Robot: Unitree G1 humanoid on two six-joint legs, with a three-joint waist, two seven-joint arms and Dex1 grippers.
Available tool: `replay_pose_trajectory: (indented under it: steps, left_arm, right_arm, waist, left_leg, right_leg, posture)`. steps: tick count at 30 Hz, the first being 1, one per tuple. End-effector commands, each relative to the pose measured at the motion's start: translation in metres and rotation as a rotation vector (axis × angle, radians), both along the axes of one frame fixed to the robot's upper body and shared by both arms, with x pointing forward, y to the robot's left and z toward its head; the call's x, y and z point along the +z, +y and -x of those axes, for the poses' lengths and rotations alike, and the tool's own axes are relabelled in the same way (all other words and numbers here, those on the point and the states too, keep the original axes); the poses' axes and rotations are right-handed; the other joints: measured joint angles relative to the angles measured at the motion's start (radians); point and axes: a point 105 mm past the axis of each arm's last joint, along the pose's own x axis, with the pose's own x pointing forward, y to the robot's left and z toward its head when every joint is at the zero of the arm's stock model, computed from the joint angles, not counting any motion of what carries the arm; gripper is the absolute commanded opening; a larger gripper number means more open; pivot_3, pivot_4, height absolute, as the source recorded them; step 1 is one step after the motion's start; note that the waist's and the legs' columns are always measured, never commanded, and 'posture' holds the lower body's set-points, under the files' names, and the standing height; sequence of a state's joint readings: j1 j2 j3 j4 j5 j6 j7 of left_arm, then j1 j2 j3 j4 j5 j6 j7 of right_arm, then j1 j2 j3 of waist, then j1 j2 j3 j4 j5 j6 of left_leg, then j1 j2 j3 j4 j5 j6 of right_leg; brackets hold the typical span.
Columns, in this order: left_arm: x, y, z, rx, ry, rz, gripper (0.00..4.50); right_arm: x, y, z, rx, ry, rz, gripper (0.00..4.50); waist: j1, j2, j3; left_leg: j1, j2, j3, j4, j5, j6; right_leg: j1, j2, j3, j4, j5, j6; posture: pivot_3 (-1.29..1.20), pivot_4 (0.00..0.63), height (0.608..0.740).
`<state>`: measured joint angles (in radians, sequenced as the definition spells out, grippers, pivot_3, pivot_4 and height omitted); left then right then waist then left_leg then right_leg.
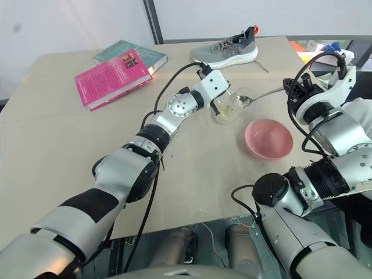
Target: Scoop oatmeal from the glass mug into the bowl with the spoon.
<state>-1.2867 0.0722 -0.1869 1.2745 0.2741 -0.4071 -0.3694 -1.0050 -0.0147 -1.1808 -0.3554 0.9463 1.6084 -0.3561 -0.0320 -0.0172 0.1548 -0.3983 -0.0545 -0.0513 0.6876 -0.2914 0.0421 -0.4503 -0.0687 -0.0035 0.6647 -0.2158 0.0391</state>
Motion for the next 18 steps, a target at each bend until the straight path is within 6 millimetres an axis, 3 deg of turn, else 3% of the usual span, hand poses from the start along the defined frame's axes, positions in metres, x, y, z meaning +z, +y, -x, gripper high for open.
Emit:
replay_pose_trajectory:
  steps: [1, 12, 18]
  left_arm:
    - [0.020, -0.004, 0.000, -0.011, -0.049, 0.015, 0.04]
    - [0.013, -0.006, 0.000, -0.012, -0.035, -0.030, 0.04]
    - [0.011, -0.008, 0.001, -0.014, -0.034, -0.044, 0.04]
  right_arm:
    - [0.014, -0.010, 0.010, -0.038, -0.065, 0.005, 0.00]
    - [0.016, -0.018, 0.019, -0.062, -0.092, -0.031, 0.00]
    - [0.017, -0.035, 0.035, -0.108, -0.101, -0.062, 0.00]
  waist:
    - [0.000, 0.000, 0.000]
    - [0.001, 0.000, 0.000]
    - [0.009, 0.000, 0.000]
  left_leg:
    - [0.000, 0.000, 0.000, 0.000, 0.000, 0.000]
    - [0.000, 0.000, 0.001, 0.000, 0.000, 0.000]
    - [0.000, 0.000, 0.001, -0.001, 0.000, 0.001]
  right_leg:
    - [0.000, 0.000, 0.000, 0.000, 0.000, 0.000]
    - [0.000, 0.000, 0.000, 0.000, 0.000, 0.000]
    - [0.000, 0.000, 0.001, -0.001, 0.000, 0.000]
  posture:
    - [0.00, 0.150, 0.740]
    - [0.00, 0.150, 0.740]
    - [0.00, 0.150, 0.740]
